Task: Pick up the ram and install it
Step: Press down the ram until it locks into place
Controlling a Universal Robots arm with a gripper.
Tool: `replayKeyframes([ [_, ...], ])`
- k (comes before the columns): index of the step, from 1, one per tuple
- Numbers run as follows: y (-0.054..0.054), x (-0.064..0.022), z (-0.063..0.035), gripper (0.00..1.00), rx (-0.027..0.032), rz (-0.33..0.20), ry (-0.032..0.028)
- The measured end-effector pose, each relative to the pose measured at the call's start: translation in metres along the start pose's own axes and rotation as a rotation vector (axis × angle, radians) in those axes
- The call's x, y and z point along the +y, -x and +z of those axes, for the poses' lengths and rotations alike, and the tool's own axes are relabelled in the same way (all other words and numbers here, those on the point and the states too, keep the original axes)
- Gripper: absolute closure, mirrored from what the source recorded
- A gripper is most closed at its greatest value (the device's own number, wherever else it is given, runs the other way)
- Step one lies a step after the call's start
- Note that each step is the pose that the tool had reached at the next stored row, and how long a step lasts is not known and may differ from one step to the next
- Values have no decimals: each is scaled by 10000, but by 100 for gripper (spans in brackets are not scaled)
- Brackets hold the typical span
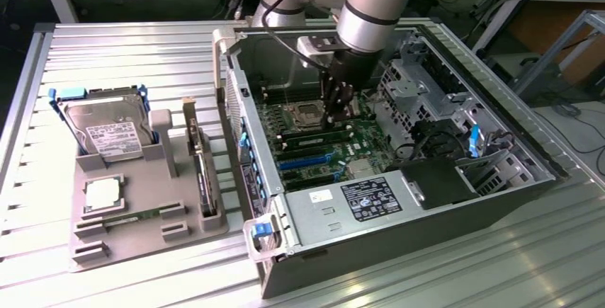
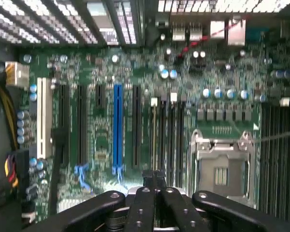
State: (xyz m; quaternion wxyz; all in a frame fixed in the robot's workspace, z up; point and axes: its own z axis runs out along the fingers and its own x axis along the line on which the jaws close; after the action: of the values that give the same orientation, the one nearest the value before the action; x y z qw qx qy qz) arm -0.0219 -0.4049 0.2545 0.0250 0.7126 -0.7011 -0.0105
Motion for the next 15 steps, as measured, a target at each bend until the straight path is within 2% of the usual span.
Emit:
replayKeyframes([
  [2,-1,-120,-5,89,-2,-7,-224],
  [3,-3,-171,-8,89,-2,-10,-290],
  [4,-3,-228,-11,89,-2,-13,-326],
  [5,-5,-280,-14,89,1,-14,-339],
  [6,-7,-319,-82,89,5,-8,-340],
  [8,-9,-315,-187,89,-4,38,-341],
  [10,-12,-307,-363,89,-7,101,-340],
  [13,-17,-297,-571,89,-9,194,-337],
  [15,-17,-296,-582,89,-10,196,-338],
])
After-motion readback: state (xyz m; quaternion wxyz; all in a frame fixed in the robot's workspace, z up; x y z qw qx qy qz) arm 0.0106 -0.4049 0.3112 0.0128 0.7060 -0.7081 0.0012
